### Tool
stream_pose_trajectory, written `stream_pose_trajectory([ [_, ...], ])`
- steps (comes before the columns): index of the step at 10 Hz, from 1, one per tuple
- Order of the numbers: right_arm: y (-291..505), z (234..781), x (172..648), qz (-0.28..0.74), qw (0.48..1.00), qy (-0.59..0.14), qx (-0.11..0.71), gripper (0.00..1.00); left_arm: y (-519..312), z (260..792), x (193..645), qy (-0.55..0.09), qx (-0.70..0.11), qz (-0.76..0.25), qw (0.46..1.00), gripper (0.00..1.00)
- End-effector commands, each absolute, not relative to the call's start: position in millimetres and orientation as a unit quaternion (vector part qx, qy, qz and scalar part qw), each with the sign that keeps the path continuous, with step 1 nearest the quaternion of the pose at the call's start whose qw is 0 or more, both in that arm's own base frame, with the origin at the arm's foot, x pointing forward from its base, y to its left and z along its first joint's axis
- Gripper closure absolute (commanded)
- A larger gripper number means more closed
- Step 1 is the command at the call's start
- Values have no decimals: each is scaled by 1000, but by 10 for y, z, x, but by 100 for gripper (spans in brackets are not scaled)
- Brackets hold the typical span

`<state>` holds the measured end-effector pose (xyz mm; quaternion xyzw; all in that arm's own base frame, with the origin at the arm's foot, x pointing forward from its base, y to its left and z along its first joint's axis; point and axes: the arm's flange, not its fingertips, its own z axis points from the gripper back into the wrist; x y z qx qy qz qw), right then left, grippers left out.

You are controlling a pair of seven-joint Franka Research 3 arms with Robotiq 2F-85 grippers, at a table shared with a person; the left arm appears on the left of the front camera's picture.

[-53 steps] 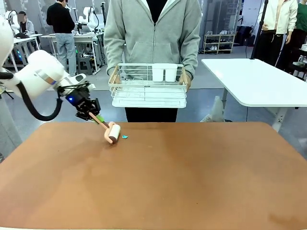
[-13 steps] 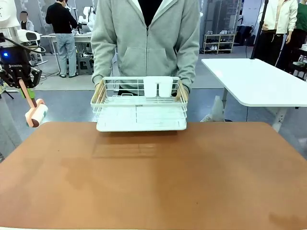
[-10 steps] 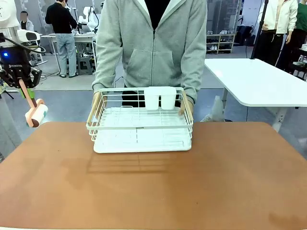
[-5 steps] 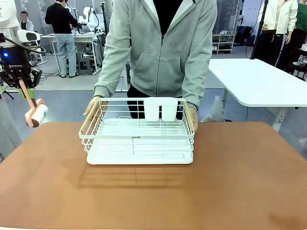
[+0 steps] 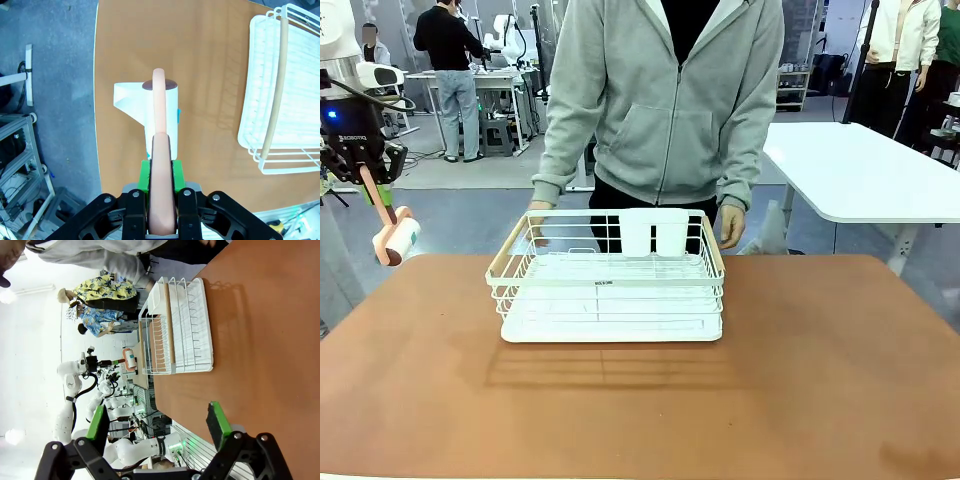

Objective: Clean the table.
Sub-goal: Place the Lint Roller down when the Dish drying rack is positioned in the middle of the table.

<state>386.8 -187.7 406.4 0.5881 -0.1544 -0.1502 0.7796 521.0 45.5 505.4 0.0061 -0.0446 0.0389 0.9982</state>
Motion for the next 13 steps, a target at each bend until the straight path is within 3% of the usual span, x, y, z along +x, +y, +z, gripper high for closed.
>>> stream_pose_trajectory([
  [1, -1873, 4091, 3866, -147, 778, -157, 591, 0, 471, 5104, 5223, -40, 14, 36, 998, 79],
  [13, -1873, 4091, 3866, -147, 778, -157, 591, 0, 471, 5104, 5223, -40, 14, 36, 998, 79],
])
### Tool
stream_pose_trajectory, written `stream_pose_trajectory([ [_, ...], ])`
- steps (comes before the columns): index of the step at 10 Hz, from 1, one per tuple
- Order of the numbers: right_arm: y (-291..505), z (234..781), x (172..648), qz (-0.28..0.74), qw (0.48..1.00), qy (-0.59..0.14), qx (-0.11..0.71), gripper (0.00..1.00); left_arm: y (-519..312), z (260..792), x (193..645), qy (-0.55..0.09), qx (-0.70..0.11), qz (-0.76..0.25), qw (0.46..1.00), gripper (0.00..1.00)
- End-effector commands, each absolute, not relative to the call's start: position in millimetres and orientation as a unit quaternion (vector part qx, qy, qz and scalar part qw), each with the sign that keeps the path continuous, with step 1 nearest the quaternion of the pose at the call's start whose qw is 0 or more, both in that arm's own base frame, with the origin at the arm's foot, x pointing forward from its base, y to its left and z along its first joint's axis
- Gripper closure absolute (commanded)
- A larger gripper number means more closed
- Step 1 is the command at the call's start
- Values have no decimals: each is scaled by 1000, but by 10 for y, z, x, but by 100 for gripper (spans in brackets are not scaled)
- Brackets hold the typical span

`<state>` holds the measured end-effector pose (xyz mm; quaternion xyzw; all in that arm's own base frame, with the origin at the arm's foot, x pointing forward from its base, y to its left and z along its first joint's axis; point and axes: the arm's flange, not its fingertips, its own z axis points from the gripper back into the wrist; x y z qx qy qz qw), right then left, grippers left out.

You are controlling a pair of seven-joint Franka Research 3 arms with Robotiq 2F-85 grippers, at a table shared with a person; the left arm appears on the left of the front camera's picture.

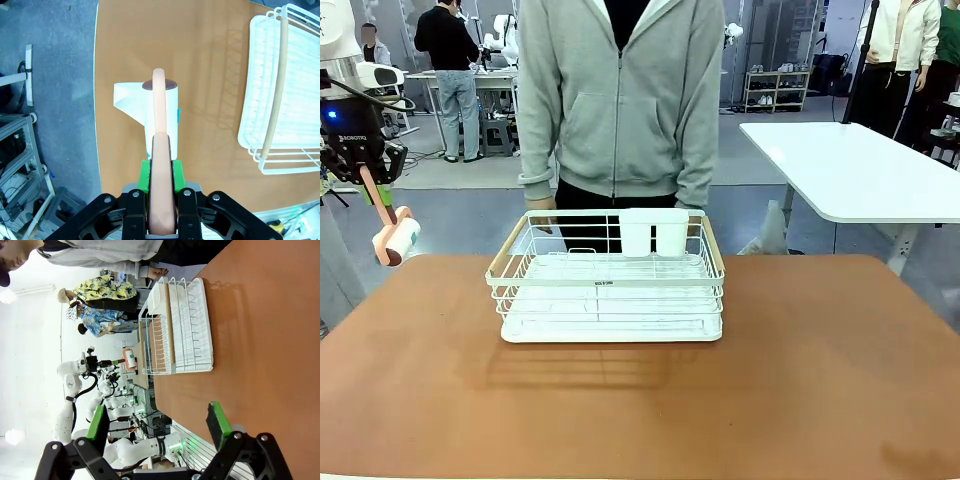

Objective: Clean the table.
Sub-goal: Place the Lint Roller down when the Dish drying rack is positioned in the middle of the table.

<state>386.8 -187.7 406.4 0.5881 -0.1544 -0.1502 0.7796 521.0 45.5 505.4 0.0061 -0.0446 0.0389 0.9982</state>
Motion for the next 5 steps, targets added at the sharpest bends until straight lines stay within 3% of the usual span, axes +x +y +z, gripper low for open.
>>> stream_pose_trajectory([
  [1, -1873, 4091, 3866, -147, 778, -157, 591, 0, 455, 5054, 5210, -45, 6, 39, 998, 79],
  [3, -1873, 4091, 3866, -147, 778, -157, 591, 0, 346, 5104, 5122, -13, 17, 176, 984, 79],
  [5, -1873, 4091, 3866, -147, 778, -157, 591, 0, 122, 5148, 4966, -44, 38, 387, 920, 79],
])
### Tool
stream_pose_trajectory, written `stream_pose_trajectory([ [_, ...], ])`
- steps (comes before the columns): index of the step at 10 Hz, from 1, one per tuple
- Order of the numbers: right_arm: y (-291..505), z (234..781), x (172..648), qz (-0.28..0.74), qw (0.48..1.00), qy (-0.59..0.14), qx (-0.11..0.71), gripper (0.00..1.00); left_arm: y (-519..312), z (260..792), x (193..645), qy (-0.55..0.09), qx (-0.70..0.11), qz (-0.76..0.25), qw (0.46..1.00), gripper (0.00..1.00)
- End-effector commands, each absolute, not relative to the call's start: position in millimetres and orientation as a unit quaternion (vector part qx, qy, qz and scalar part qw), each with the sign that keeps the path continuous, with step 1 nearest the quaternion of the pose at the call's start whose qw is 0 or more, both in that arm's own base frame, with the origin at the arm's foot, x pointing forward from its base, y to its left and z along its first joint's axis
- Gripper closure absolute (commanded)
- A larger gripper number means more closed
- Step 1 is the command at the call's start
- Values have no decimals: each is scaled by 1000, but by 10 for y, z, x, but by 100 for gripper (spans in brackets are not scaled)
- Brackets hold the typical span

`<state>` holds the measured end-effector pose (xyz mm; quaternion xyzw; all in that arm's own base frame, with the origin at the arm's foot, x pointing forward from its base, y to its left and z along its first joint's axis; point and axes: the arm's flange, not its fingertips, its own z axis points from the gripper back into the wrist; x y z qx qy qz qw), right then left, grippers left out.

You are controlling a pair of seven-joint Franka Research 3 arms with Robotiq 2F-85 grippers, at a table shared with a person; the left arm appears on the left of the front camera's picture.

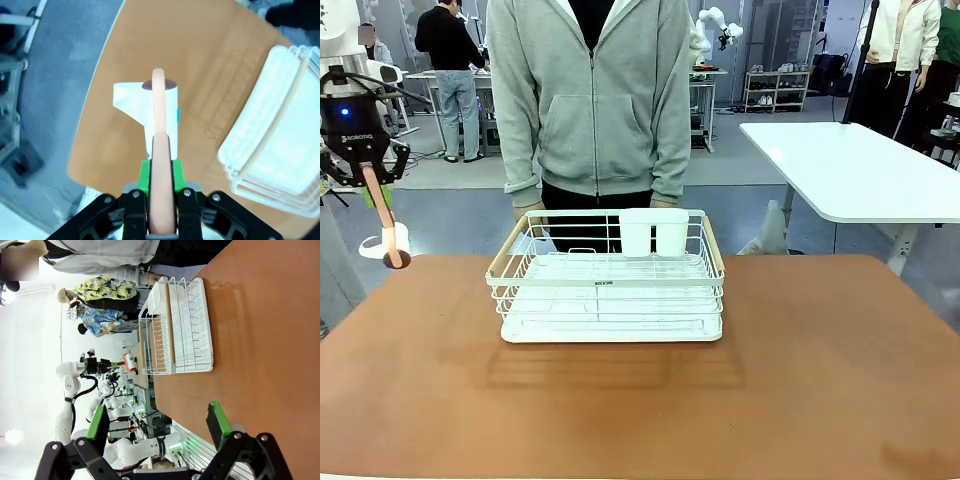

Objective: Clean the table.
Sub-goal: Place the Lint Roller down when the Dish drying rack is positioned in the middle of the table.

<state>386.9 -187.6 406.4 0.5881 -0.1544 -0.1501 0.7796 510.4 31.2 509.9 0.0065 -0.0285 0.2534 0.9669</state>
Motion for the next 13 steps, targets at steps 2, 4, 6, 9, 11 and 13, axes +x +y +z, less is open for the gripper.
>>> stream_pose_trajectory([
  [2, -1873, 4091, 3866, -147, 778, -157, 591, 0, -13, 5014, 4996, -75, 38, 596, 798, 79],
  [4, -1873, 4091, 3866, -147, 778, -157, 591, 0, -164, 4728, 5060, -88, 38, 684, 723, 79],
  [6, -1873, 4091, 3866, -147, 778, -157, 591, 0, -259, 4525, 5117, -99, -61, 697, 708, 79],
  [9, -1873, 4091, 3866, -147, 778, -157, 591, 0, -280, 4203, 5204, -112, -126, 700, 693, 79],
  [11, -1873, 4091, 3866, -147, 778, -157, 591, 0, -242, 4089, 5182, -126, -154, 683, 703, 79],
  [13, -1873, 4091, 3866, -147, 778, -157, 591, 0, -146, 3884, 5102, -110, -187, 647, 731, 79],
])
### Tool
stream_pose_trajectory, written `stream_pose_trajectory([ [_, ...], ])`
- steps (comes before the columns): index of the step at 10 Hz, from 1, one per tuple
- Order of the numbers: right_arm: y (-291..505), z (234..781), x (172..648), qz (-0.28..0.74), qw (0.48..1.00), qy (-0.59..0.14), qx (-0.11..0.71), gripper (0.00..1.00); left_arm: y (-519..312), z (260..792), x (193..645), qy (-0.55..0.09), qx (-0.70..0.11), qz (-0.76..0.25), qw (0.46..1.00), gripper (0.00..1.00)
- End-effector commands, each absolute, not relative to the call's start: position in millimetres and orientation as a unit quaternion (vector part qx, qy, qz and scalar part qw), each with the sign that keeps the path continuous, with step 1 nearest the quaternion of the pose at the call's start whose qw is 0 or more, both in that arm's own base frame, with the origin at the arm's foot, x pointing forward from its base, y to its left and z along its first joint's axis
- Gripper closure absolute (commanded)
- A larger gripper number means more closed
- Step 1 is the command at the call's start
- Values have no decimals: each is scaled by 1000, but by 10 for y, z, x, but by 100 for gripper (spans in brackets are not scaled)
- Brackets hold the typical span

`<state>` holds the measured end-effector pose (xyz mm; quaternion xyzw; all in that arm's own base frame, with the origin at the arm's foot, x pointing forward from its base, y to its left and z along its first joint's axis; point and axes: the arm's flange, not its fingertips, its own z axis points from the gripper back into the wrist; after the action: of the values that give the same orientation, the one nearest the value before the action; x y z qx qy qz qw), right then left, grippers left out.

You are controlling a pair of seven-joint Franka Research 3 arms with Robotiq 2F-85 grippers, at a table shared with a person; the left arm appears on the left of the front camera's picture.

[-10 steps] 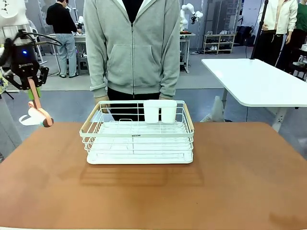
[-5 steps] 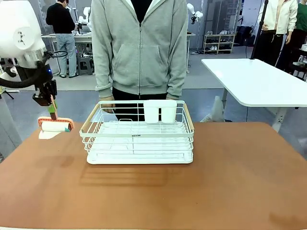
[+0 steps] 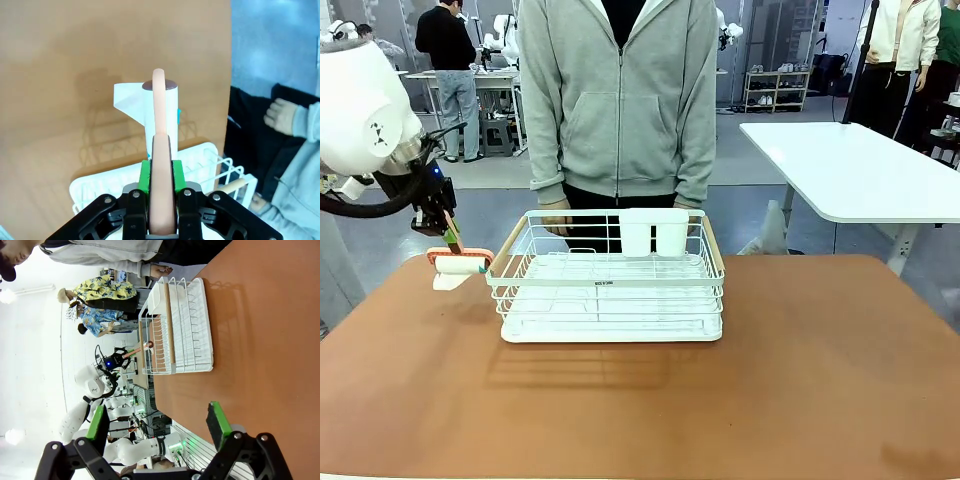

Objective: Clean the table.
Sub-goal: Place the Lint Roller down when the Dish drying rack is positioned in the middle of the table.

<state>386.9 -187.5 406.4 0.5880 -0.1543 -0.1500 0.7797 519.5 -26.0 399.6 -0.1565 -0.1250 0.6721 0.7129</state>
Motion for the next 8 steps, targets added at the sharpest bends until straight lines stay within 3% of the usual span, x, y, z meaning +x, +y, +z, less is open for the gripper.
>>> stream_pose_trajectory([
  [1, -1873, 4091, 3866, -147, 778, -157, 591, 0, -138, 3836, 5051, -114, -192, 646, 730, 79],
  [8, -1873, 4091, 3866, -147, 778, -157, 591, 0, -104, 3455, 4872, -98, -163, 651, 735, 79],
])
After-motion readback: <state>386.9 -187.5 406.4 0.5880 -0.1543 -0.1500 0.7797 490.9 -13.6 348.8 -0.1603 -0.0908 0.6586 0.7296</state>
